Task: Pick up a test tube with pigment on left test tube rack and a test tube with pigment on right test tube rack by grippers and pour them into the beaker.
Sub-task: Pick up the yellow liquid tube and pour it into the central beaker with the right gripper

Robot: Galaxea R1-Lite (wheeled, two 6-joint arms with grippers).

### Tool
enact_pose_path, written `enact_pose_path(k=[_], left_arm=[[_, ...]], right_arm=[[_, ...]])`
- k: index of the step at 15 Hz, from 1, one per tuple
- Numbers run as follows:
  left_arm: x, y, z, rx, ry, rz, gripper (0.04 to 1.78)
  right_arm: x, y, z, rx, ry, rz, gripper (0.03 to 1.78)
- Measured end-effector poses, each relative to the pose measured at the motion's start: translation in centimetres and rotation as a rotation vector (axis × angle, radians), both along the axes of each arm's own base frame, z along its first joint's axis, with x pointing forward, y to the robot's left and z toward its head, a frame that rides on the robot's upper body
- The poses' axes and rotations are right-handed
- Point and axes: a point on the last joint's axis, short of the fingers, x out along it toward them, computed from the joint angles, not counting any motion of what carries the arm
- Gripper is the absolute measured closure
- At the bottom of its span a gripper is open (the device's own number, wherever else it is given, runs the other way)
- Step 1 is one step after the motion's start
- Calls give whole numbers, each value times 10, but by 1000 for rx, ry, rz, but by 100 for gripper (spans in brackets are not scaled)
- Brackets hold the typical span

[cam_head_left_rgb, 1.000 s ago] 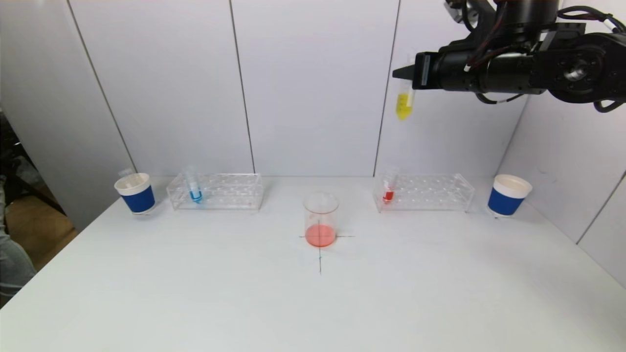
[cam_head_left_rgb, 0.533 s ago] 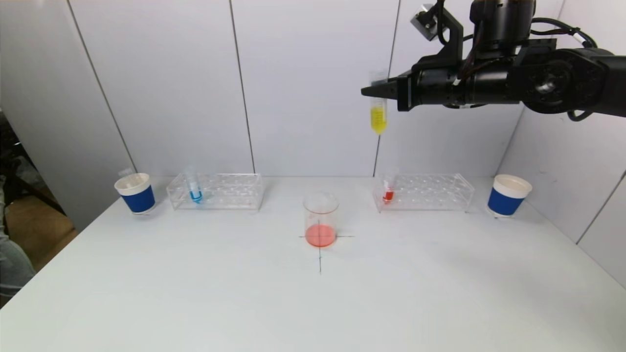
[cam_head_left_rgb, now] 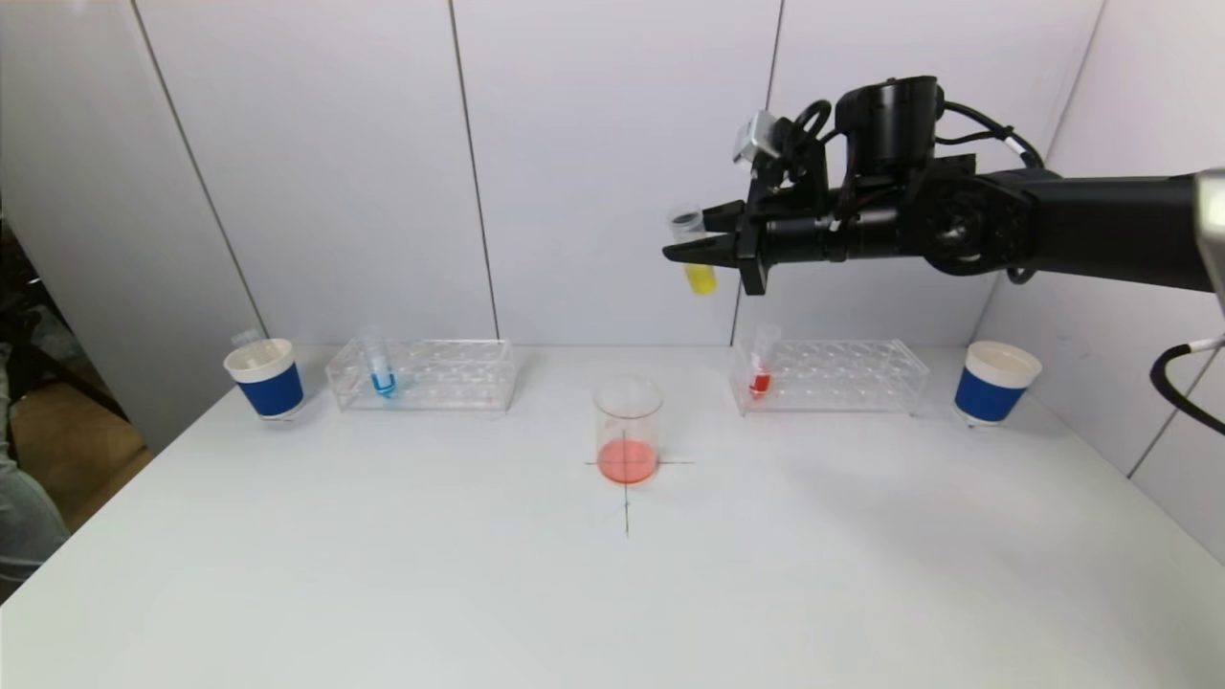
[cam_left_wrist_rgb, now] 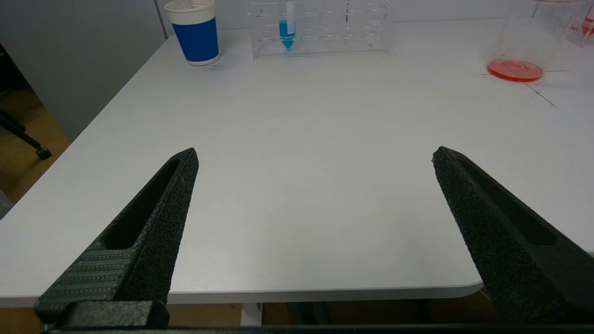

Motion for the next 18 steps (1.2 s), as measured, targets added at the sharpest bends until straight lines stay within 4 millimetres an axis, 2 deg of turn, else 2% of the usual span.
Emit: enact_pose_path(k=[10,18], left_arm=[[0,0,0,0,0,0,6],[0,0,0,0,0,0,6]], right_arm=[[25,35,-57,-100,-282,158,131],[30,45,-98,-147,-461,194,131]])
